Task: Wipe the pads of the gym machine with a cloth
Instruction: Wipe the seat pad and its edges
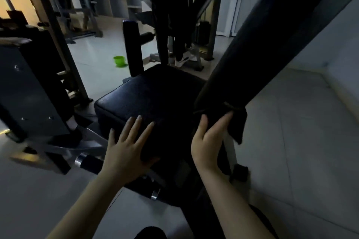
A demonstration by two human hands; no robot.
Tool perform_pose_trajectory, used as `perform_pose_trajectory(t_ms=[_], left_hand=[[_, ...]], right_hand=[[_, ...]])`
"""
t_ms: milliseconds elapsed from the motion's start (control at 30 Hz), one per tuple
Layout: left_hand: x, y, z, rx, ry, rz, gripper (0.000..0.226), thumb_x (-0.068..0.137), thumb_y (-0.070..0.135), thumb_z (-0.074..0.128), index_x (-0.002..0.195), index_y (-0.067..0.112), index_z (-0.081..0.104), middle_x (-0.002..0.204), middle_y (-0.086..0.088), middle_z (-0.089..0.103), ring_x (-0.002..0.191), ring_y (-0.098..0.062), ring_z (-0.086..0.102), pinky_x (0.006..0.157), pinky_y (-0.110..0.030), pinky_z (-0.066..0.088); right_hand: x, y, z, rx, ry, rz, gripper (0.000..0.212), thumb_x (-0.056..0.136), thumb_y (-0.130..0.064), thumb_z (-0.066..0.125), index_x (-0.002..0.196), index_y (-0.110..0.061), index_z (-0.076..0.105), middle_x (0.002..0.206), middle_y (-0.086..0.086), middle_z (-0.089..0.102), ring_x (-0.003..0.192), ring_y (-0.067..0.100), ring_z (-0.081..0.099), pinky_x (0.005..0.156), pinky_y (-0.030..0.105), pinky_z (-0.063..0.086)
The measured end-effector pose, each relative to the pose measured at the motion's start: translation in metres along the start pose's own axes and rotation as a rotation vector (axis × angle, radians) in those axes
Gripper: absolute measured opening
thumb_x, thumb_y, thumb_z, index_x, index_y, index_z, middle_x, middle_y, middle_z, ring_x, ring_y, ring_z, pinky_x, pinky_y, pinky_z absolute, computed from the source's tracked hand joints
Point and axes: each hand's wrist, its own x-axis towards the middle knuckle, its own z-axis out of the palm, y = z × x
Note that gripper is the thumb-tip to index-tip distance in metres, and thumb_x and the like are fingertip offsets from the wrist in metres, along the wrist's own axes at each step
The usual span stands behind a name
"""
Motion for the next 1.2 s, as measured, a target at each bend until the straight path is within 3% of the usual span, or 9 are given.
perform_pose_trajectory(t_ms=[133, 200, 300, 400, 533, 667, 833, 933, 1200], left_hand=[[-0.005, -0.006, 0.016, -0.078, 0.07, 0.037, 0.088, 0.076, 0.067, 0.046, 0.15, 0.027, 0.018, 0.156, -0.011, 0.023, 0.145, -0.031, 0.014, 0.111, -0.058, 0.026], [-0.004, -0.008, 0.021, -0.158, 0.102, 0.048, 0.094, 0.074, 0.05, 0.067, 0.149, 0.024, 0.018, 0.156, -0.011, 0.022, 0.145, -0.03, 0.012, 0.112, -0.055, 0.025], [-0.004, -0.024, 0.02, -0.213, 0.156, 0.059, 0.1, 0.061, 0.03, 0.082, 0.146, 0.019, 0.031, 0.155, -0.014, 0.025, 0.144, -0.033, 0.016, 0.112, -0.055, 0.026], [0.013, -0.061, 0.005, -0.417, 0.304, -0.258, 0.065, 0.082, 0.03, 0.068, 0.14, 0.017, 0.042, 0.152, -0.019, 0.029, 0.14, -0.039, 0.025, 0.109, -0.055, 0.031], [0.062, -0.106, 0.0, -0.927, 0.096, -0.682, 0.068, 0.092, 0.055, 0.044, 0.147, 0.022, 0.02, 0.148, -0.014, 0.037, 0.134, -0.033, 0.038, 0.107, -0.041, 0.03], [0.071, -0.092, 0.011, -0.714, 0.088, -0.881, 0.065, 0.09, 0.066, 0.031, 0.141, 0.026, 0.024, 0.131, -0.022, 0.054, 0.119, -0.046, 0.048, 0.098, -0.044, 0.034], [0.07, -0.091, 0.009, -0.676, 0.136, -0.861, 0.055, 0.095, 0.056, 0.029, 0.137, 0.02, 0.029, 0.127, -0.024, 0.056, 0.114, -0.046, 0.051, 0.095, -0.044, 0.033], [0.072, -0.092, 0.009, -0.666, 0.17, -0.841, 0.052, 0.096, 0.054, 0.029, 0.134, 0.018, 0.031, 0.125, -0.023, 0.058, 0.113, -0.043, 0.053, 0.095, -0.045, 0.033], [0.075, -0.1, 0.012, -0.816, 0.224, -0.898, 0.047, 0.094, 0.057, 0.033, 0.13, 0.026, 0.038, 0.126, -0.009, 0.06, 0.114, -0.036, 0.055, 0.094, -0.041, 0.035]], right_hand=[[-0.049, 0.001, -0.008, -0.03, -0.152, 0.137, 0.049, 0.1, -0.021, 0.039, 0.142, -0.022, 0.016, 0.144, -0.004, 0.032, 0.135, -0.003, 0.028, 0.105, 0.003, 0.022], [-0.074, -0.003, -0.006, -0.03, -0.327, 0.028, 0.042, 0.099, -0.018, 0.042, 0.136, -0.033, 0.032, 0.135, -0.013, 0.041, 0.13, -0.016, 0.029, 0.102, 0.001, 0.024], [-0.078, 0.002, 0.012, -0.342, -0.565, -0.229, 0.044, 0.098, -0.04, 0.036, 0.139, -0.024, 0.041, 0.144, 0.0, 0.041, 0.139, 0.01, 0.026, 0.114, 0.026, 0.02], [-0.045, 0.003, 0.033, -0.632, -0.627, -0.438, 0.053, 0.093, -0.049, 0.041, 0.136, -0.018, 0.048, 0.135, 0.009, 0.052, 0.126, 0.025, 0.046, 0.112, 0.042, 0.029], [-0.024, 0.007, 0.047, -0.706, -0.65, -0.579, 0.066, 0.085, -0.06, 0.052, 0.135, -0.017, 0.05, 0.128, 0.008, 0.059, 0.118, 0.025, 0.056, 0.106, 0.049, 0.037], [-0.034, 0.006, 0.05, -0.55, -0.469, -0.326, 0.077, 0.08, -0.07, 0.049, 0.135, -0.017, 0.049, 0.131, 0.001, 0.057, 0.125, 0.019, 0.05, 0.107, 0.053, 0.033], [-0.048, -0.012, 0.054, -0.053, -0.183, 0.462, 0.078, 0.08, -0.054, 0.063, 0.144, -0.031, 0.024, 0.155, -0.003, 0.019, 0.141, 0.012, 0.021, 0.108, 0.032, 0.031], [-0.044, -0.015, 0.053, 0.097, -0.129, 0.739, 0.083, 0.08, -0.052, 0.065, 0.145, -0.04, 0.015, 0.155, -0.007, 0.019, 0.14, 0.016, 0.026, 0.11, 0.039, 0.033], [-0.037, -0.013, 0.06, 0.078, -0.125, 0.787, 0.08, 0.081, -0.049, 0.065, 0.145, -0.04, 0.017, 0.154, -0.008, 0.022, 0.138, 0.017, 0.03, 0.108, 0.037, 0.035]])
